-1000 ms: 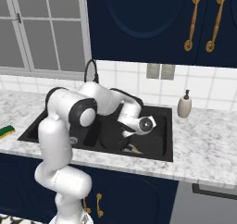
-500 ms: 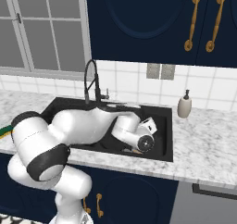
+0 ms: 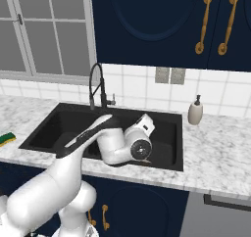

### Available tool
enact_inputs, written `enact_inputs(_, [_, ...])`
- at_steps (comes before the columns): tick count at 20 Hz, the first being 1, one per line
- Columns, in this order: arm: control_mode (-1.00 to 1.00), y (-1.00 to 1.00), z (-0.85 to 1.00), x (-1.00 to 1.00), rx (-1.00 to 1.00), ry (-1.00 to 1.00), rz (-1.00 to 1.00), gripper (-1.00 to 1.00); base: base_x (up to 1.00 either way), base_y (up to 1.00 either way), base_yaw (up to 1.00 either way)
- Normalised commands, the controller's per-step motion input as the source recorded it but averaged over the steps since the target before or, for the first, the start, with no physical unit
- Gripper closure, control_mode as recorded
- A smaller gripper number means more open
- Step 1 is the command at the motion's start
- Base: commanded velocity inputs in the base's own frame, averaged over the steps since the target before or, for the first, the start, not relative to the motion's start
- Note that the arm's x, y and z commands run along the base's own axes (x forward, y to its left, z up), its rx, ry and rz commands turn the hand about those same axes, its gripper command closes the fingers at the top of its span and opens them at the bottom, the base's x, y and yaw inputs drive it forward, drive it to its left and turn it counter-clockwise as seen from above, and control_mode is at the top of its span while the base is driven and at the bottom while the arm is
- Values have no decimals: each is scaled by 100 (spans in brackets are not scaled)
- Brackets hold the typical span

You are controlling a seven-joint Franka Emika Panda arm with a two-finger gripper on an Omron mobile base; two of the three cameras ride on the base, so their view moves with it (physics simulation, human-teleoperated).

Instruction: Pick the pan and sponge and place them into the sink. Then turn on the water.

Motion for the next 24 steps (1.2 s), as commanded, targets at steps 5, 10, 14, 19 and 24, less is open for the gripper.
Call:
enact_inputs(5, [-100,71,85,-30,-43,2,32,-100,0,0,0])
enact_inputs(10, [-100,100,46,-2,-48,16,44,-100,0,0,0])
enact_inputs(14, [-100,100,31,0,-42,23,38,-100,0,0,0])
enact_inputs(19, [-100,100,6,0,-24,13,43,-100,0,0,0])
enact_inputs(24, [-100,100,1,0,-20,6,27,-100,0,0,0])
